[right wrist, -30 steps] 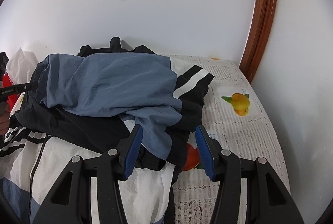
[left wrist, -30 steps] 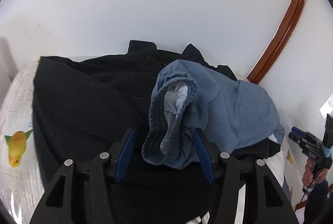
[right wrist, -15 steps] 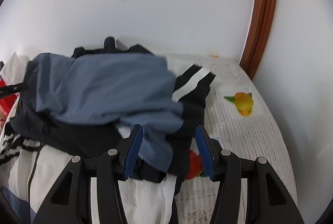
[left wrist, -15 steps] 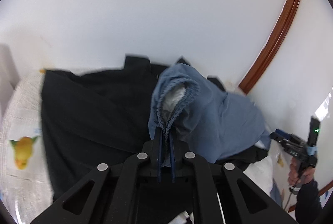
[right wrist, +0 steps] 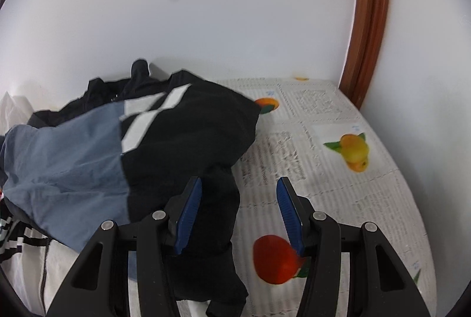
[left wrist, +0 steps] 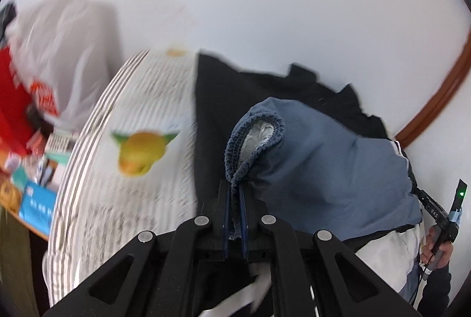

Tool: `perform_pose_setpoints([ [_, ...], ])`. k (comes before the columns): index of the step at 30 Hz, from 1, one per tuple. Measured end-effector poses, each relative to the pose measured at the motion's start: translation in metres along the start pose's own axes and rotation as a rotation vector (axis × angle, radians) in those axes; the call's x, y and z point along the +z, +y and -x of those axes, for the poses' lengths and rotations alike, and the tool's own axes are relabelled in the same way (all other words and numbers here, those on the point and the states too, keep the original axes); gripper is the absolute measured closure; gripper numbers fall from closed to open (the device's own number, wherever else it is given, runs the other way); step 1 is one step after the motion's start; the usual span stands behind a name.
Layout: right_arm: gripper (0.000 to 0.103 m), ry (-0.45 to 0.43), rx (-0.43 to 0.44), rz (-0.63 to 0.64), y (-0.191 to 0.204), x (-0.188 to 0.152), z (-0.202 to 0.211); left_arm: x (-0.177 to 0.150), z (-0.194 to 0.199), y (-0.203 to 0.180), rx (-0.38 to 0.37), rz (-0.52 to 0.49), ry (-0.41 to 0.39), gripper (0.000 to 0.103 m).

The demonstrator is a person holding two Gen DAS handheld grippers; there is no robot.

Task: Fold large clothes

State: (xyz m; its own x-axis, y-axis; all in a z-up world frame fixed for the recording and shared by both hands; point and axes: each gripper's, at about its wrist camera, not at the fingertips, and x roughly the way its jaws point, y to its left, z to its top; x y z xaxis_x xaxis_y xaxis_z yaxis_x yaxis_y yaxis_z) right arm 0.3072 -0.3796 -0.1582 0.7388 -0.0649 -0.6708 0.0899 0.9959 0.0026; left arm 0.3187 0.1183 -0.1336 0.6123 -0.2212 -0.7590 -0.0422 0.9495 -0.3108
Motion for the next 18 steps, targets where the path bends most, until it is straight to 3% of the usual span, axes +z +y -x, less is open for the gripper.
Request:
perform_pose_setpoints([
  [4, 0.051, 0.012, -0.025, 0.032, 0.007, -0.001, -0.007, -0.011, -0.013, 0.017, 0.008, 0.028, 0.026, 0.096],
  [9, 0.049, 0.032, -0.068, 0.058, 0.012, 0.005, -0.004, -0.012, -0.016, 0.013, 0.02, 0.013, 0.033, 0.096],
  [12, 0.047, -0.027, -0.009, 0.039, 0.016, 0.011, 0.015, -0.011, -0.007, 0.005, 0.009, -0.031, 0.004, 0.093],
  [14, 0.047, -0.042, 0.018, 0.048, 0.024, 0.014, 0.019, -0.009, 0.001, 0.0, 0.01, -0.055, -0.034, 0.084],
  [16, 0.047, -0.036, 0.044, 0.069, 0.035, 0.013, 0.017, -0.005, 0.004, -0.005, 0.01, -0.08, -0.062, 0.067],
  [18, 0.047, -0.018, 0.033, 0.103, 0.044, 0.01, 0.013, 0.002, 0.003, -0.01, 0.008, -0.103, -0.08, 0.064],
])
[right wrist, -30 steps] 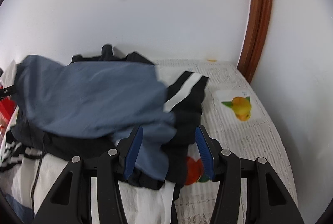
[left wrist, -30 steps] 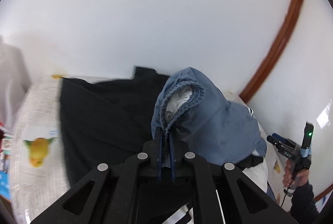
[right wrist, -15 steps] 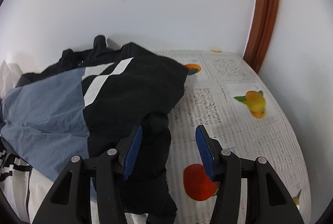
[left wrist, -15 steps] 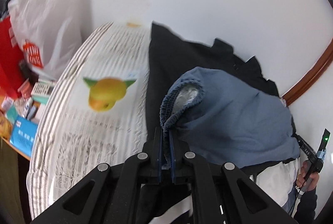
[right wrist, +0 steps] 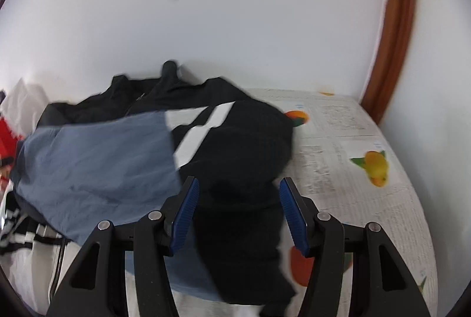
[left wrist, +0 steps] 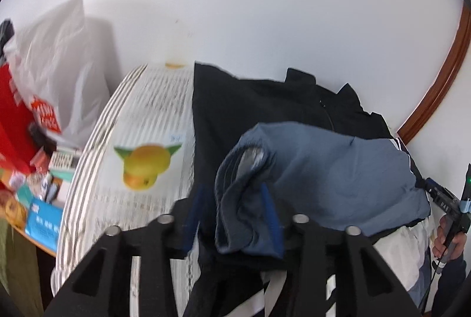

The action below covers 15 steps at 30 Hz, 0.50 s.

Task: Fold large clothes

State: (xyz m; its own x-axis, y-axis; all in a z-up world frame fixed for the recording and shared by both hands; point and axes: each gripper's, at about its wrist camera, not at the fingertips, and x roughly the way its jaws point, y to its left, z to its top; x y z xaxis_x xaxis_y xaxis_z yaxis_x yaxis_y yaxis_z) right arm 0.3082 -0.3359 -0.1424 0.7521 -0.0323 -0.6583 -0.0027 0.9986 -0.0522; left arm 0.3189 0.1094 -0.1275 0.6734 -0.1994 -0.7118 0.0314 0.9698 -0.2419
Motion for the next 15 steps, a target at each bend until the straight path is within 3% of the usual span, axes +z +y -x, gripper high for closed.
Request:
perform_pose_setpoints([
  [6, 0.047, 0.026, -0.008, -0.001, 0.005, -0.011, -0.01, 0.014, -0.03, 0.002, -0.004, -0.004, 0.026, 0.064],
  [8, 0.047, 0.039, -0.015, 0.005, 0.004, -0.015, -0.014, 0.014, -0.038, 0.008, -0.026, 0.031, 0.031, 0.076],
  [9, 0.047, 0.044, -0.024, 0.008, 0.004, -0.016, -0.016, 0.015, -0.04, 0.011, -0.037, 0.048, 0.03, 0.098],
  [12, 0.047, 0.064, -0.057, 0.02, 0.0, -0.02, -0.022, 0.015, -0.037, 0.023, 0.004, 0.082, -0.007, 0.098],
  [15, 0.047, 0.102, -0.082, 0.013, -0.004, -0.024, -0.032, 0.011, -0.038, 0.033, 0.026, 0.101, 0.015, 0.099],
])
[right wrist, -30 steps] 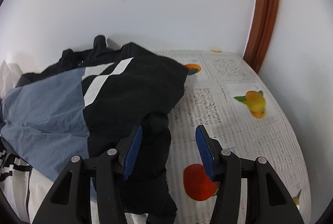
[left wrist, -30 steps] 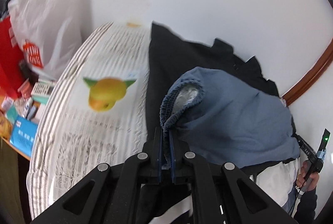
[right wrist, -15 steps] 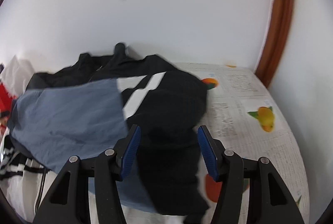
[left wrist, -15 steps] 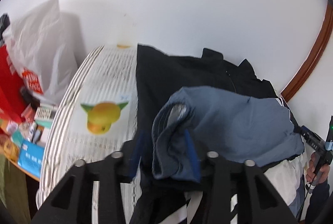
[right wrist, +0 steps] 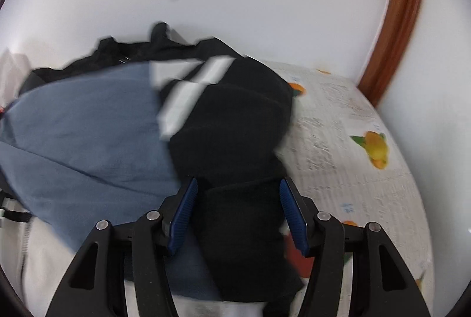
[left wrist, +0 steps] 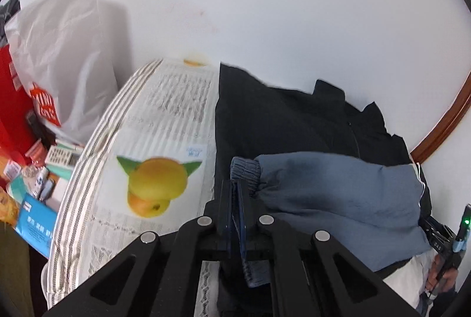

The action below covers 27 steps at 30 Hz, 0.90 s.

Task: Fold large clothes

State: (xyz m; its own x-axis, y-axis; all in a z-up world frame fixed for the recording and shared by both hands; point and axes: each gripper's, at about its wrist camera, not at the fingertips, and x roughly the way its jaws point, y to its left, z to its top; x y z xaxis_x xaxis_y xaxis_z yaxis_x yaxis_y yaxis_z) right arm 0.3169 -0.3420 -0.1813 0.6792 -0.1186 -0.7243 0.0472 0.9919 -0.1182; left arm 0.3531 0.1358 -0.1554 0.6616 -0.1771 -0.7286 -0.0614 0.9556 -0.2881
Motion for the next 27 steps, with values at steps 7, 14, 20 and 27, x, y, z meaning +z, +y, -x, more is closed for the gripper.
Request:
perform_pose_setpoints([
  [7, 0.047, -0.067, 0.056, -0.025, -0.011, 0.011, 0.024, -0.006, 0.01, -0.009, 0.059, -0.046, 0.015, 0.097],
  [14, 0.046, -0.042, 0.098, -0.055, -0.009, 0.028, 0.009, -0.012, 0.044, -0.024, -0.03, -0.062, -0.04, 0.087],
  [20, 0.045, -0.014, 0.029, -0.024, 0.003, 0.019, -0.013, -0.028, 0.022, -0.044, 0.006, -0.14, 0.004, 0.072],
  [27, 0.042, 0.032, 0.068, -0.056, -0.013, 0.016, -0.029, -0.043, 0.002, -0.029, 0.044, -0.12, 0.051, 0.065],
])
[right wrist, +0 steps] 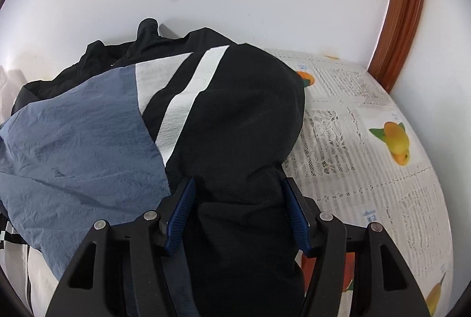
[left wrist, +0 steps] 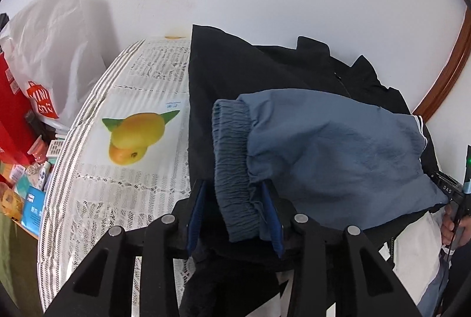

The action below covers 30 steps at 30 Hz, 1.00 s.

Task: Fold large clothes

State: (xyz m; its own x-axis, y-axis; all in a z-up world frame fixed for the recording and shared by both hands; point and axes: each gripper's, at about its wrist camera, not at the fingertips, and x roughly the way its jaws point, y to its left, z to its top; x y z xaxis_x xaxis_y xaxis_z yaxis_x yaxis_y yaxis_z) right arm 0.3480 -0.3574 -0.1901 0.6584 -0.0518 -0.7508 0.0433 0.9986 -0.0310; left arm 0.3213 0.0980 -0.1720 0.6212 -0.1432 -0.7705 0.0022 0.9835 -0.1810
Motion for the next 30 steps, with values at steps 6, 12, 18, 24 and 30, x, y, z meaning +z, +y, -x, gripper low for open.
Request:
perform_pose_setpoints([
  [6, 0.038, 0.013, 0.016, -0.054, -0.012, -0.004, 0.004, -0.004, 0.002, -0.004, 0.011, -0.017, -0.01, 0.065],
  [12, 0.038, -0.028, 0.011, -0.082, -0.021, -0.017, 0.037, -0.009, 0.015, -0.004, 0.014, 0.003, -0.022, 0.065],
  [18, 0.038, -0.058, -0.013, -0.109, -0.032, -0.034, 0.081, -0.022, 0.044, -0.005, 0.02, -0.002, -0.035, 0.065],
  [24, 0.038, -0.024, -0.056, -0.093, -0.039, -0.069, 0.122, -0.052, 0.082, 0.006, -0.006, 0.02, -0.042, 0.066],
  [30, 0.035, 0.014, -0.02, -0.089, -0.047, -0.133, 0.154, -0.106, 0.116, 0.017, 0.011, 0.007, -0.008, 0.064],
])
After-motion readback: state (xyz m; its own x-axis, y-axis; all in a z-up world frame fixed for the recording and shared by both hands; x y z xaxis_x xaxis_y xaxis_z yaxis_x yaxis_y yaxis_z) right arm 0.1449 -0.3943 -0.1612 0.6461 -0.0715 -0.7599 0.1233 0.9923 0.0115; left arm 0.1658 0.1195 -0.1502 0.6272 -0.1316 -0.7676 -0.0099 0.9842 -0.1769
